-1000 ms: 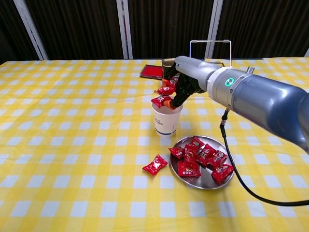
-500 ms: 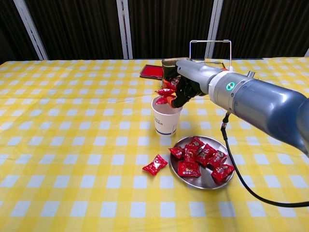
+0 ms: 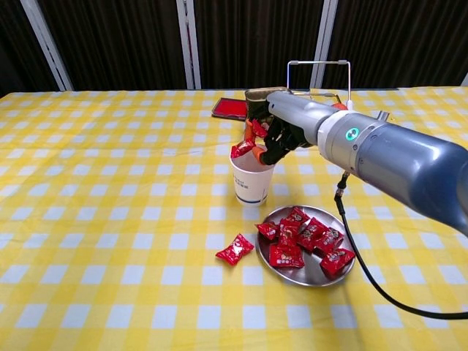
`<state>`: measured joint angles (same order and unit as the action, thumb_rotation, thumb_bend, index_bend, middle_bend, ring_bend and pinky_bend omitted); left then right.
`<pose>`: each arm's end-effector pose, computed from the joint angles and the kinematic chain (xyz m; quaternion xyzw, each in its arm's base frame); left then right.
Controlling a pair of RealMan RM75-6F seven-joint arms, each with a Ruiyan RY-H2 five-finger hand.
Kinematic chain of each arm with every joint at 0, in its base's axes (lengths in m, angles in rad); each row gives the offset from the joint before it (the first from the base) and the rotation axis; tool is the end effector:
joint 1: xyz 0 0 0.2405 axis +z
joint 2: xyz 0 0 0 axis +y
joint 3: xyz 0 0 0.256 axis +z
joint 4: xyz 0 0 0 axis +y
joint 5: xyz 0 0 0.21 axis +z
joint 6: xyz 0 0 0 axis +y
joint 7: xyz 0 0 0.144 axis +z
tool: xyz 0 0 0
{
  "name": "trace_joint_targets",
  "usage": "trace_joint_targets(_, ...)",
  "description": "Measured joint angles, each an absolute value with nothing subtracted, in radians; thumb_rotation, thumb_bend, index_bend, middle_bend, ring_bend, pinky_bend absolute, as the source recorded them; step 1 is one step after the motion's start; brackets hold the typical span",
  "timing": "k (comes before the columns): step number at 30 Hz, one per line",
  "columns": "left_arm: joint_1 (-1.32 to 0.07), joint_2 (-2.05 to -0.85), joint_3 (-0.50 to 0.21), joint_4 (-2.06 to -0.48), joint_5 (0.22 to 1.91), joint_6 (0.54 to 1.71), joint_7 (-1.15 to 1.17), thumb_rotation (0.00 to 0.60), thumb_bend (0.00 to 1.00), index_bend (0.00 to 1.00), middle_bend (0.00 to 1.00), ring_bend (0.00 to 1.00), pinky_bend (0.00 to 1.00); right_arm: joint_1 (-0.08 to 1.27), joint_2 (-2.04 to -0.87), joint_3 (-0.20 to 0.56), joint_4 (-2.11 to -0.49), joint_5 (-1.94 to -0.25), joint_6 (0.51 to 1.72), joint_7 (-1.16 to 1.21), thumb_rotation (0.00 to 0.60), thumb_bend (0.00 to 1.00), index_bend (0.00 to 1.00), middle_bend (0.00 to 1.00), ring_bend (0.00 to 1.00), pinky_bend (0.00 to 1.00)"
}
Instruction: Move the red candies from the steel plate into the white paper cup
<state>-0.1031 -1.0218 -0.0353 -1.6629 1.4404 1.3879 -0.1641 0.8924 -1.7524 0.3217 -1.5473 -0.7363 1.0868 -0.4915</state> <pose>-0.3194 0.1825 0.1746 -0.5706 -0.4616 -0.3862 0.5587 -0.0630 -0.3460 -0.0537 0.6627 -0.4884 0.4124 0.3903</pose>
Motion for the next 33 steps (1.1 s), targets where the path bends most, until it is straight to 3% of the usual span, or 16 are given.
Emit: trace_joint_targets(33, -0.103, -1.024, -0.034, -1.662, 1.445, 1.392, -0.158, 0.6, 0.02, 0.0, 0.0, 0.0, 0.0, 0.856, -1.727, 0.287, -1.616, -0.783, 1.107, -0.478, 0.6, 0.55, 0.37, 0.82, 0.97, 1.0)
